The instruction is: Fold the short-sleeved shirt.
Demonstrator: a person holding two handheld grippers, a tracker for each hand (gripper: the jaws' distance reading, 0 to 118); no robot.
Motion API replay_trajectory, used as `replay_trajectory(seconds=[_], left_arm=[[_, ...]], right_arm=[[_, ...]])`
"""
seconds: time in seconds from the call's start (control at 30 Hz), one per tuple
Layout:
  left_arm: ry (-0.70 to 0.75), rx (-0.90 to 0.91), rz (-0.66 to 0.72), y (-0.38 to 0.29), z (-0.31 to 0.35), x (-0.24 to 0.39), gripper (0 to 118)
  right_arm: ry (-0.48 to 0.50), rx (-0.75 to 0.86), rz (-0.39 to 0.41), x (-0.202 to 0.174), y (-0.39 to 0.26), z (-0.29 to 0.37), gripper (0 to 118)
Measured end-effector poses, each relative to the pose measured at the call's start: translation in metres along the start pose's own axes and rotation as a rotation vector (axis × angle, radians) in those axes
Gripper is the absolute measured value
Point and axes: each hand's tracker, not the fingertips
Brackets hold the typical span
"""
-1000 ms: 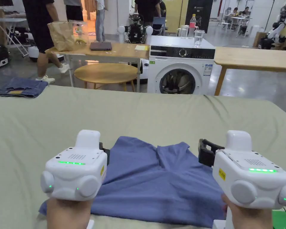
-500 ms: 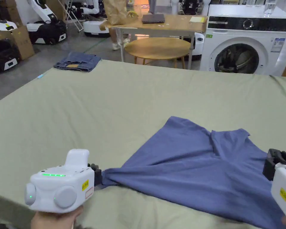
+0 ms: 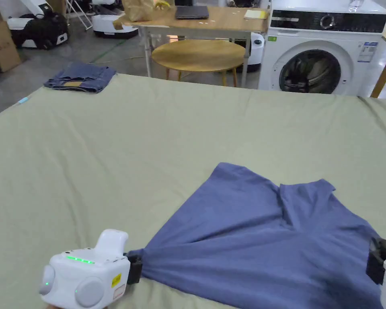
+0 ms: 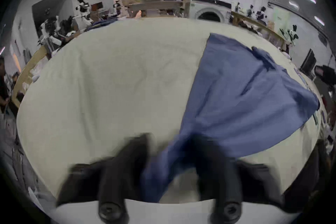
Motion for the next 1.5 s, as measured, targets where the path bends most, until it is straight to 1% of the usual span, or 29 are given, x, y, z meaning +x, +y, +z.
replay_trajectory(seconds=[0.03, 0.07, 0.13, 0.17, 0.23, 0.27, 0.3, 0.33, 0.37, 0.43, 0.47, 0.5, 0.57, 0.6, 0.63, 0.67, 0.7, 0.73, 0.77, 0.83, 0.87, 0.9, 1.0, 1.03, 1.13, 1.23, 1.33, 1.5], left_arm=[[-0.029, 0.01, 0.009, 0.0, -0.001, 0.004, 10], [-0.012, 0.028, -0.003, -0.001, 0.005, 0.007, 3], [0.0, 0.052, -0.01, 0.001, 0.019, 0.014, 2], [0.006, 0.1, -0.018, 0.002, 0.027, 0.015, 2], [-0.014, 0.109, 0.002, 0.007, 0.049, 0.022, 2], [-0.013, 0.111, 0.005, 0.009, 0.054, 0.023, 2], [-0.014, 0.116, 0.008, 0.011, 0.058, 0.024, 2], [-0.026, 0.119, 0.018, 0.012, 0.052, 0.014, 2], [-0.03, 0.117, 0.025, 0.013, 0.05, 0.013, 2], [-0.028, 0.107, 0.031, 0.014, 0.047, 0.015, 2], [-0.025, 0.097, 0.033, 0.013, 0.04, 0.01, 2], [-0.02, 0.096, 0.033, 0.012, 0.038, 0.01, 2], [-0.017, 0.084, 0.036, 0.011, 0.034, 0.011, 2], [-0.015, 0.08, 0.039, 0.011, 0.033, 0.011, 2], [-0.014, 0.077, 0.043, 0.01, 0.031, 0.012, 2], [-0.014, 0.071, 0.047, 0.01, 0.03, 0.012, 2], [-0.013, 0.069, 0.051, 0.009, 0.029, 0.012, 2], [-0.015, 0.068, 0.057, 0.01, 0.03, 0.015, 2], [-0.019, 0.065, 0.065, 0.01, 0.029, 0.016, 2], [-0.007, 0.059, 0.061, 0.012, 0.026, 0.019, 2], [-0.006, 0.059, 0.059, 0.012, 0.024, 0.016, 2], [-0.008, 0.059, 0.062, 0.012, 0.024, 0.014, 2], [-0.021, 0.072, 0.073, 0.021, 0.03, 0.01, 2], [-0.018, 0.082, 0.065, 0.029, 0.035, 0.009, 2], [-0.012, 0.141, 0.052, 0.061, 0.051, 0.01, 2], [-0.019, 0.192, 0.041, 0.109, 0.064, 0.011, 2], [0.042, 0.26, -0.002, 0.165, 0.084, 0.015, 2], [0.094, 0.419, -0.015, 0.259, 0.138, 0.021, 2]], right_arm=[[-0.003, -0.01, 0.004, 0.006, 0.002, -0.006, 0], [-0.003, -0.022, 0.011, 0.013, 0.006, -0.014, 0], [-0.014, -0.048, 0.045, 0.025, 0.016, -0.032, 0], [-0.012, -0.068, 0.062, 0.033, 0.023, -0.047, 0], [0.004, -0.113, 0.081, 0.046, 0.035, -0.082, 1], [0.03, -0.151, 0.083, 0.052, 0.042, -0.104, 18], [0.053, -0.176, 0.07, 0.058, 0.047, -0.122, 53], [0.065, -0.207, 0.056, 0.064, 0.051, -0.146, 109], [0.05, -0.269, 0.057, 0.068, 0.051, -0.171, 118], [0.067, -0.336, 0.077, 0.076, 0.041, -0.207, 117], [0.056, -0.383, 0.078, 0.078, 0.034, -0.223, 117], [0.067, -0.411, 0.08, 0.08, 0.028, -0.232, 117], [0.035, -0.467, 0.097, 0.072, 0.02, -0.24, 117], [0.048, -0.49, 0.097, 0.071, 0.015, -0.241, 114], [0.06, -0.457, 0.087, 0.07, 0.013, -0.234, 103], [0.052, -0.412, 0.09, 0.062, 0.022, -0.221, 95], [0.064, -0.383, 0.084, 0.059, 0.023, -0.213, 69], [0.075, -0.376, 0.091, 0.056, 0.022, -0.207, 8], [0.068, -0.376, 0.107, 0.053, 0.019, -0.201, 1], [0.102, -0.391, 0.128, 0.039, 0.025, -0.185, 1], [0.074, -0.357, 0.178, 0.034, 0.026, -0.176, 1], [0.044, -0.307, 0.203, 0.031, 0.028, -0.164, 1], [0.034, -0.205, 0.154, 0.029, 0.053, -0.128, 1], [0.022, -0.158, 0.151, 0.03, 0.062, -0.113, 1], [0.032, -0.065, 0.168, 0.033, 0.104, -0.074, 1], [0.01, 0.016, 0.197, 0.04, 0.153, -0.044, 1], [0.003, 0.108, 0.15, 0.055, 0.207, -0.017, 1], [-0.024, 0.266, 0.127, 0.068, 0.295, 0.023, 1]])
